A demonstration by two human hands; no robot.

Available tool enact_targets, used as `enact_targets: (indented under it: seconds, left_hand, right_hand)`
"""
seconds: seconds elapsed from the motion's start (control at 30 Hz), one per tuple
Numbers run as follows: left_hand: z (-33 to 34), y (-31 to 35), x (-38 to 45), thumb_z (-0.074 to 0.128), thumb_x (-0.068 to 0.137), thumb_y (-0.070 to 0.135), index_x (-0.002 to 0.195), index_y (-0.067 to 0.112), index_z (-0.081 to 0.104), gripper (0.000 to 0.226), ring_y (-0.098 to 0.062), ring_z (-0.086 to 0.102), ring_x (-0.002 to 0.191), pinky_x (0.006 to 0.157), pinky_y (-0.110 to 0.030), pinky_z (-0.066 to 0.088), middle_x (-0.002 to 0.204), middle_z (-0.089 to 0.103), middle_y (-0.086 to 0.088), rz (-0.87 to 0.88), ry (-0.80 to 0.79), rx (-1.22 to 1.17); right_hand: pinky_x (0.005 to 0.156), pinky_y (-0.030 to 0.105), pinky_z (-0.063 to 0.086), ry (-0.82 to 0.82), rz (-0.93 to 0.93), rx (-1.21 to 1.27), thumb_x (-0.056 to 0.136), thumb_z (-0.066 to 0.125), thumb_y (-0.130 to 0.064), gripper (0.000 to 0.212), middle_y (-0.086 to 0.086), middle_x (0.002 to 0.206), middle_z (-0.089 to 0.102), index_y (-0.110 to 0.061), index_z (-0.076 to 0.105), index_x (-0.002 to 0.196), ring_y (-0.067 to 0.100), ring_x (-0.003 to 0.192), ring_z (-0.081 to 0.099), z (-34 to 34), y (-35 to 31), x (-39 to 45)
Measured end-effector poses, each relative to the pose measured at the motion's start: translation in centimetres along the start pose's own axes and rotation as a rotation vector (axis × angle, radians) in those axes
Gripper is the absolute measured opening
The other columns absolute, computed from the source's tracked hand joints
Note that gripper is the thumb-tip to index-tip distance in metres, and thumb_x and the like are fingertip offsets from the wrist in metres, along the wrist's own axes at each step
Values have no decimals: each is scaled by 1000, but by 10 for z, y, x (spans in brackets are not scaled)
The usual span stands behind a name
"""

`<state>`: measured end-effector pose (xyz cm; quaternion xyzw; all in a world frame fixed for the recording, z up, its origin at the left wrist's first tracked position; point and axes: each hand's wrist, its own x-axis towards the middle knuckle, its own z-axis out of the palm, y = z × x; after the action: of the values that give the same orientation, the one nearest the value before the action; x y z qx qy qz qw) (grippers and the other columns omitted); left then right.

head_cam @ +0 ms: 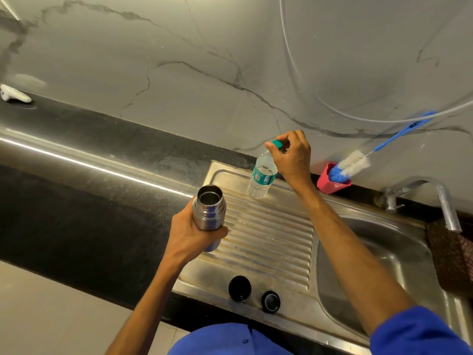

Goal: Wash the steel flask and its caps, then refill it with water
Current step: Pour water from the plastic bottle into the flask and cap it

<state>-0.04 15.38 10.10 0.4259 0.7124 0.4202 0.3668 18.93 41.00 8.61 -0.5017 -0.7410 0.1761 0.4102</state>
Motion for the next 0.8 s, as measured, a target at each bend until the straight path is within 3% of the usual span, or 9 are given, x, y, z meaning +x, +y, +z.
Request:
enact_targets:
  seconds: [0.1,0.23,0.37,0.43,0.57,0.67,0.8]
  left_hand:
    - [-2,-2,0,97,65,5,112,27,60,64,12,67,92,76,-5,52,102,70,13,1,0,4]
    - [-4,-2,1,97,66,4,109,33,59,64,13,67,91,75,-4,52,102,70,13,3,8,-1]
    - [-5,-3,2,98,65,6,108,33,59,64,10,68,91,75,-6,53,102,71,12,-1,10,-3]
    - [-5,-4,1,98,64,5,107,35,59,65,10,69,91,75,-6,53,101,71,12,2,9,-4]
    - [-4,-6,0,98,64,5,108,33,60,65,10,68,91,75,-5,53,102,71,12,-2,9,-14]
    - [-4,-7,0,98,63,3,109,29,62,64,8,69,92,75,-6,53,102,72,10,-11,9,-26]
    - [-2,-6,1,97,63,2,105,34,60,65,10,69,90,74,-5,52,100,71,12,-6,11,-21]
  right_hand:
    - [70,9,47,23,5,-10,89,78,-42,39,8,99,59,-7,63,94,12,83,55,3,-1,-5]
    - [77,26,58,18,-18,-3,96,65,-48,43,9,111,61,-8,67,112,20,96,61,7,1,-14]
    - [86,21,48,-11,-63,-49,106,53,-30,37,12,125,64,-6,65,132,23,110,57,8,6,-22]
    - [85,22,43,-15,-59,-76,107,52,-25,34,12,125,65,-5,65,131,20,109,53,6,5,-21]
    - [80,29,48,-19,-24,-81,105,56,-26,26,10,114,66,-5,65,117,13,100,47,9,5,-17]
    - [76,20,41,31,-7,-95,104,59,-29,25,11,109,66,-5,65,112,12,96,49,11,6,-20]
    - [75,21,43,80,-22,-85,103,62,-28,25,13,108,66,-3,65,110,14,94,52,11,6,-22]
